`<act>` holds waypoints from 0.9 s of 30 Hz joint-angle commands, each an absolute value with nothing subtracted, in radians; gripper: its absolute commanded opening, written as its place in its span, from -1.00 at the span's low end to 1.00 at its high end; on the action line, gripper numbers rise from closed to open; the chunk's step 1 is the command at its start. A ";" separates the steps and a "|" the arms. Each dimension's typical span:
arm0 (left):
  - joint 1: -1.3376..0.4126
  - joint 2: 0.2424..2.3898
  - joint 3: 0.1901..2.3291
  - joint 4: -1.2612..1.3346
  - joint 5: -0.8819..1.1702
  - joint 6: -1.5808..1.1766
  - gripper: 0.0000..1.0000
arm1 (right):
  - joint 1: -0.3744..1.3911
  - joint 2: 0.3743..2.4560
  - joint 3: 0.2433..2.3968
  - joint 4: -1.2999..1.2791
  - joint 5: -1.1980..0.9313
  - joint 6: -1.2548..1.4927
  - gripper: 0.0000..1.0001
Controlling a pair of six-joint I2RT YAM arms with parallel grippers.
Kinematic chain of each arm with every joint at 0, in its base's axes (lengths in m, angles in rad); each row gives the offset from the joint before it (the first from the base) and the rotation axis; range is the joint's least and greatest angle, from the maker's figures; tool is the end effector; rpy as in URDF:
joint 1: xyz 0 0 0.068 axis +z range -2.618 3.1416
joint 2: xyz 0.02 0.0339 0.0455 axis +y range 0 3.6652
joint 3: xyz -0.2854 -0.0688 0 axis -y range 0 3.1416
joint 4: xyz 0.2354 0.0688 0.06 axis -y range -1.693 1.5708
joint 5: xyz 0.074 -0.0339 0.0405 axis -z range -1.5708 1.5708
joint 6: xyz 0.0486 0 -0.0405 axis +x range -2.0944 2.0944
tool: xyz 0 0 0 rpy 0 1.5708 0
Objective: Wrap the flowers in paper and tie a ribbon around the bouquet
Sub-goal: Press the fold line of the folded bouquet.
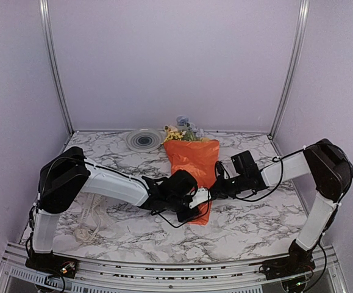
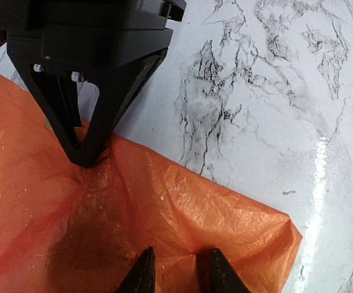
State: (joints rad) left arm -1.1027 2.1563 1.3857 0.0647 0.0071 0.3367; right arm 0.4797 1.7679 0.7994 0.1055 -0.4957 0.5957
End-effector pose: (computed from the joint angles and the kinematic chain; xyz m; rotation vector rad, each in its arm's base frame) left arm 0.2170 -0.4300 0.1509 1.5257 1.7348 -0.4061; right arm 0.2862 0.1749 0.1447 -0.0913 2.5924 1.0501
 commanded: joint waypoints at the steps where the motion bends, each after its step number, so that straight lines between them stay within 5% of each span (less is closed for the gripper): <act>1: -1.100 2.187 1.383 -0.074 0.132 0.402 -0.39 | 0.458 1.792 0.817 0.107 -0.470 0.591 -1.00; 10: -1.059 1.962 1.352 -0.044 0.548 0.376 -0.32 | 0.457 1.825 0.827 0.100 -0.479 0.578 -1.00; 16: -0.851 2.092 1.454 0.003 0.453 0.132 -0.72 | 0.459 1.822 0.820 0.106 -0.482 0.580 -1.00; 27: -0.752 2.345 1.726 -0.009 0.191 0.000 -0.65 | 0.457 1.822 0.817 0.083 -0.490 0.565 -1.00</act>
